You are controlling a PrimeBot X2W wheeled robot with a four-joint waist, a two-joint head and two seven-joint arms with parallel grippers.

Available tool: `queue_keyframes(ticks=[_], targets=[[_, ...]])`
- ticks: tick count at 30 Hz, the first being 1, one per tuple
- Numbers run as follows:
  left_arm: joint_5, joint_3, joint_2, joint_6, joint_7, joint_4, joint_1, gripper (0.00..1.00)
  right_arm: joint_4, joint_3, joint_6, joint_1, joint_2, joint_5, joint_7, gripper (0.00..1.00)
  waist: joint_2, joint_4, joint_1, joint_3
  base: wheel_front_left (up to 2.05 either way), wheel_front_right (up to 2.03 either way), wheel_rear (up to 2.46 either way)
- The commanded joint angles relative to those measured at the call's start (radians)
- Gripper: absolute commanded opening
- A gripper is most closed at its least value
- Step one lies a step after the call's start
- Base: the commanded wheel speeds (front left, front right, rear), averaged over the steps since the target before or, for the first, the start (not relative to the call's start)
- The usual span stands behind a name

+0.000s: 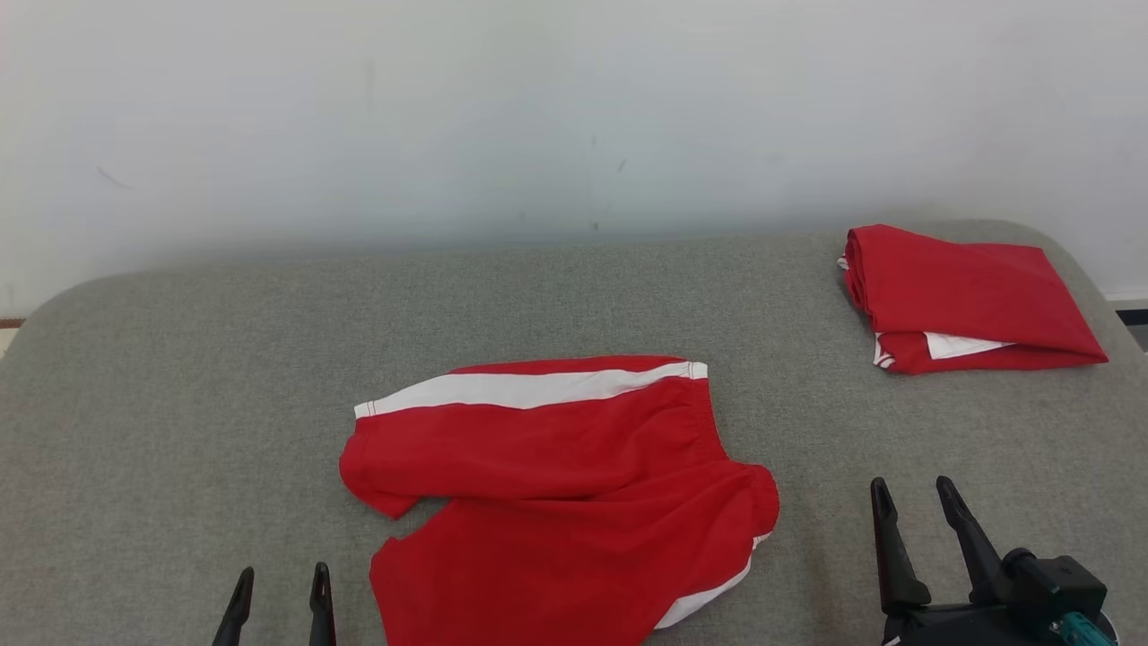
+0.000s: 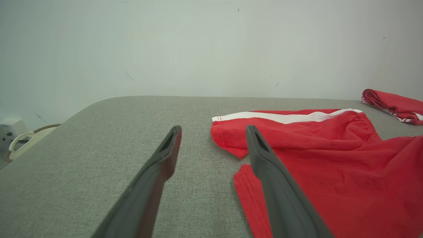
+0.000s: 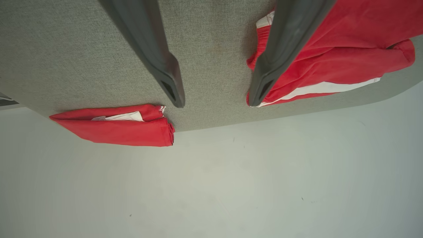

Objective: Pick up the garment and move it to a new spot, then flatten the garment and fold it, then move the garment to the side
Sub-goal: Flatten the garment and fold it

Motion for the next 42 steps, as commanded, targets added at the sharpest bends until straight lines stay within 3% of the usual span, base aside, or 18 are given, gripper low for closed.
queue_keyframes(ticks=[1, 10, 16, 24, 33, 42], targets=[[0.003, -0.001, 0.002, -0.001, -0.004, 0.002, 0.021, 1.0, 0.002, 0.003, 0.001, -0.008, -0.006, 0.009, -0.004, 1.0, 0.0, 0.0, 0.0, -0.001, 0.0, 0.0, 0.0], [-0.008, -0.001, 0.0, -0.01, -0.004, 0.007, 0.018, 1.0, 0.009, 0.012, 0.001, -0.004, -0.004, 0.012, -0.004, 1.0, 0.0, 0.002, 0.0, -0.007, 0.0, 0.0, 0.0], [-0.002, -0.047, 0.008, -0.06, -0.004, 0.018, 0.064, 1.0, 0.033, 0.07, 0.001, -0.007, -0.057, 0.042, -0.004, 1.0, 0.0, 0.01, 0.0, -0.014, 0.0, 0.0, 0.0], [-0.028, -0.156, -0.001, -0.121, -0.004, 0.117, 0.116, 1.0, 0.114, 0.244, 0.001, -0.033, -0.174, 0.162, 0.04, 1.0, 0.0, 0.044, 0.0, -0.001, 0.0, 0.0, 0.0], [-0.069, -0.212, -0.008, -0.151, -0.004, 0.292, 0.055, 1.0, 0.212, 0.502, 0.0, -0.119, -0.289, 0.247, 0.074, 1.0, 0.0, 0.051, 0.0, 0.015, 0.0, 0.0, 0.0], [-0.093, -0.249, -0.008, -0.158, -0.004, 0.393, -0.008, 1.0, 0.365, 0.677, 0.0, -0.27, -0.293, 0.29, 0.042, 1.0, 0.0, 0.04, 0.0, 0.029, 0.0, 0.0, 0.0]])
